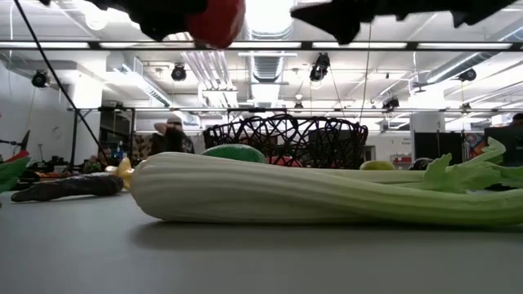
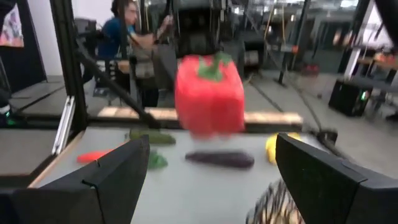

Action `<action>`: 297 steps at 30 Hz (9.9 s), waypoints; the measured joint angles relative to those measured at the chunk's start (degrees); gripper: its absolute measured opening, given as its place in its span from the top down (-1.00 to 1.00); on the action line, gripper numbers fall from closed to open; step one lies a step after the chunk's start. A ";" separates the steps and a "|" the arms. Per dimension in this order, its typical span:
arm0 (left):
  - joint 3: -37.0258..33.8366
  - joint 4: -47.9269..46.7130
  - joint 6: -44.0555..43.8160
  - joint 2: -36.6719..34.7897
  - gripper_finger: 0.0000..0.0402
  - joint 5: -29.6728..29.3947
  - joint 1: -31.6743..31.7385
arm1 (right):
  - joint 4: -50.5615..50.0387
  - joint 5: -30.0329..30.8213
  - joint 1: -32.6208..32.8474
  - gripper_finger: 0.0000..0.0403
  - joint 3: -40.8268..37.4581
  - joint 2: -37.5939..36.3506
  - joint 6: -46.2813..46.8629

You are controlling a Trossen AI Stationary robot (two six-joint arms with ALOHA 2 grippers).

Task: Build produce basket
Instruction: Put the bell pepper into the basket, then put the eggplant into the basket

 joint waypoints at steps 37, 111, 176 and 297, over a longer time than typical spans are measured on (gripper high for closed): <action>1.37 39.58 19.14 25.24 -0.10 -5.08 0.35 | -4.29 -0.07 -0.39 0.09 8.74 3.82 -2.99; -0.75 33.96 20.57 18.50 -0.64 -9.46 0.48 | -16.03 14.90 -8.36 0.92 8.61 1.43 10.03; 0.25 -1.21 -26.57 12.98 -0.64 -14.00 -4.24 | -62.42 15.88 -19.55 0.35 23.78 9.67 25.09; 11.62 -26.40 -30.46 8.52 0.64 -26.99 -11.14 | -47.72 -3.67 -12.44 -0.30 18.86 2.31 10.59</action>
